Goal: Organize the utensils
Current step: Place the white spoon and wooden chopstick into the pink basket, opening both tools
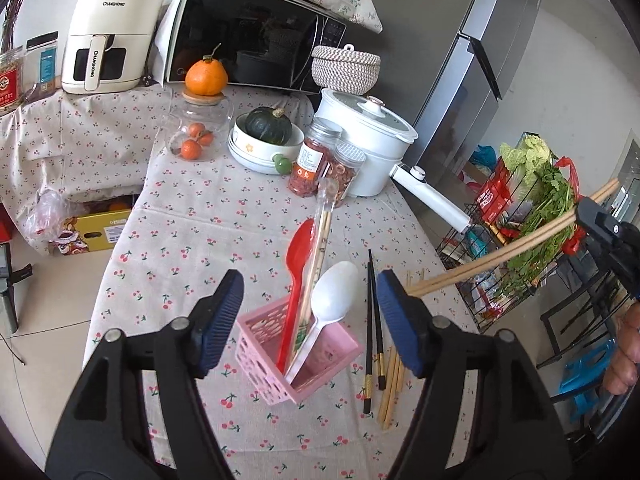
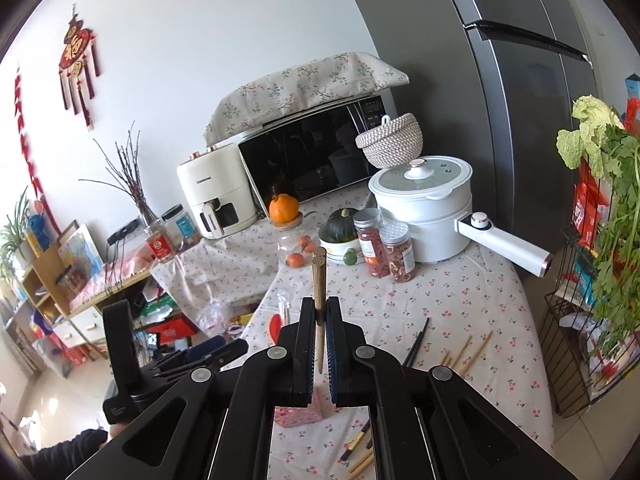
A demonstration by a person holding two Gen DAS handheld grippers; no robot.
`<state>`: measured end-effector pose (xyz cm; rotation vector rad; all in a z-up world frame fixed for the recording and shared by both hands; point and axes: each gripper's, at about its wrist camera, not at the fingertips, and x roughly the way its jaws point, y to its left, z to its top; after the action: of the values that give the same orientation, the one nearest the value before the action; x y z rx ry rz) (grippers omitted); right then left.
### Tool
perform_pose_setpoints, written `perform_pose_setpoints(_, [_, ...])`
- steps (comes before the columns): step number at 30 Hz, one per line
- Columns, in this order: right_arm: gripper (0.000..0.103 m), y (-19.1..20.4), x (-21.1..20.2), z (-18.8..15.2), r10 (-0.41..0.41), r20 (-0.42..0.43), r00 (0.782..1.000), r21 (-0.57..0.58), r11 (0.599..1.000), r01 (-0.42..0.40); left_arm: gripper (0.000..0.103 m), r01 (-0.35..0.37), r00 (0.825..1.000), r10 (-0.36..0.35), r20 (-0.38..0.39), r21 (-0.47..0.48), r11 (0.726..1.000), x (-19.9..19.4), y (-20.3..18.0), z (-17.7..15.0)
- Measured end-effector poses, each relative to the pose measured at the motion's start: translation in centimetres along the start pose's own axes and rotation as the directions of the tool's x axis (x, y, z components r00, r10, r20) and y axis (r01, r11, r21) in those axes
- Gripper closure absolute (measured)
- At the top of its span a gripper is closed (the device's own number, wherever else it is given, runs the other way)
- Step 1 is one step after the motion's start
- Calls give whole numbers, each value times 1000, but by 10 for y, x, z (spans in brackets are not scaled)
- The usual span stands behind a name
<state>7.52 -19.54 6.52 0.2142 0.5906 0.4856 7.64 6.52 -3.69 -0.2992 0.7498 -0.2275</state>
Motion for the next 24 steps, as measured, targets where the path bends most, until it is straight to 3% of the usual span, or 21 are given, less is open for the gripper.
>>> perform_pose_setpoints(5, [98, 20, 15, 2, 67, -42, 997, -11, 998, -68, 20, -37, 995, 37, -97, 2, 999, -11, 8, -9])
perform_pose_setpoints(9, [98, 33, 41, -2, 91, -117, 989, -9, 996, -93, 19, -72, 988, 77, -137, 36, 997, -15, 18, -16])
perform_pose_setpoints(18, [98, 42, 115, -22, 102, -331, 938, 22, 995, -100, 19, -92, 977, 96, -190, 29, 995, -19, 38, -21])
perform_pose_setpoints(22, [95, 44, 133, -25, 104, -344, 933, 37, 995, -97, 19, -90, 977, 95, -189, 34, 995, -19, 37, -20])
perform_pose_setpoints(24, [89, 41, 134, -22, 122, -320, 939, 71, 992, -105, 18, -91, 978, 96, -186, 38, 995, -18, 35, -19])
